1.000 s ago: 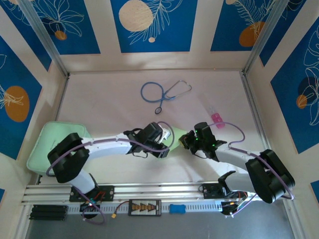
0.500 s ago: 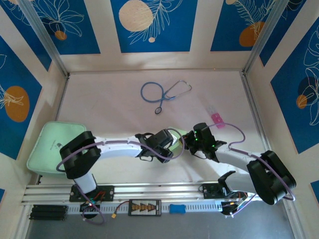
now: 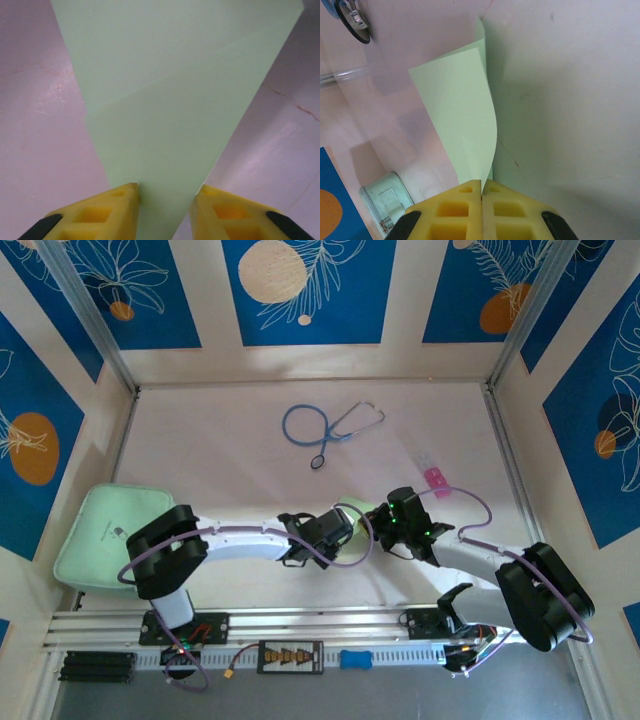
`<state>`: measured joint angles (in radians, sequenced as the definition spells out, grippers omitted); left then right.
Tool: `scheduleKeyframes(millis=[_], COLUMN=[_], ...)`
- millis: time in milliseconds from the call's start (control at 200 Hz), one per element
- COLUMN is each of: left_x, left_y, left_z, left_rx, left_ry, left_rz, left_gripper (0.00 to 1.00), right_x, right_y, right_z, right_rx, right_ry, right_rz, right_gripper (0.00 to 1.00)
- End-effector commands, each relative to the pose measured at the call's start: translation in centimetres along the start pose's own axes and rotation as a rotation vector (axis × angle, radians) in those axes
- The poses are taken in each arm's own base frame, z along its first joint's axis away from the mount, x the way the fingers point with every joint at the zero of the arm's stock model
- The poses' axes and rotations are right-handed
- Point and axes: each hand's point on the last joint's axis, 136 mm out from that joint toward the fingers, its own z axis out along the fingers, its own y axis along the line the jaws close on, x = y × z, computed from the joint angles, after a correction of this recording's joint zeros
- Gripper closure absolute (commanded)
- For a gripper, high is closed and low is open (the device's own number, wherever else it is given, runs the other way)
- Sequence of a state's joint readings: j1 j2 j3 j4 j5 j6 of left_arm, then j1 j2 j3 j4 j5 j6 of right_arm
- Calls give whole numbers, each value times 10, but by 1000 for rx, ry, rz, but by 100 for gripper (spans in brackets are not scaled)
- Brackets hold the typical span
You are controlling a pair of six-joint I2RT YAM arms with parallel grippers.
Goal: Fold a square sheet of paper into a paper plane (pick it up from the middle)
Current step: Fold the wing for the fifth time at the center of the table.
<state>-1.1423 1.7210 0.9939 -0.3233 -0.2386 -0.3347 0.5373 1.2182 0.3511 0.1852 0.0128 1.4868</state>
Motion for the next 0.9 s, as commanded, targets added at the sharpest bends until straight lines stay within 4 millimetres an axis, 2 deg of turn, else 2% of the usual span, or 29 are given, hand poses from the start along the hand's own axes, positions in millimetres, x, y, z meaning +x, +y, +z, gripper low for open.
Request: scheduleKeyframes(millis=[0, 345, 895], left_x=[-1, 0, 2], left_y=[2, 2, 6], left_z=[-1, 0, 1], left_rx=[-33, -38, -62], left_ry=[6, 10, 14], left_rz=[7, 8, 8], left_gripper=[68, 77, 79], right_x=[-1, 0, 1], right_y=[7, 10, 13], right_z=[-3, -4, -2], right_rx=[-6, -3, -2], right_ry=[-13, -9, -1], right_rz=[0, -11, -28], right_gripper=[100, 100, 100])
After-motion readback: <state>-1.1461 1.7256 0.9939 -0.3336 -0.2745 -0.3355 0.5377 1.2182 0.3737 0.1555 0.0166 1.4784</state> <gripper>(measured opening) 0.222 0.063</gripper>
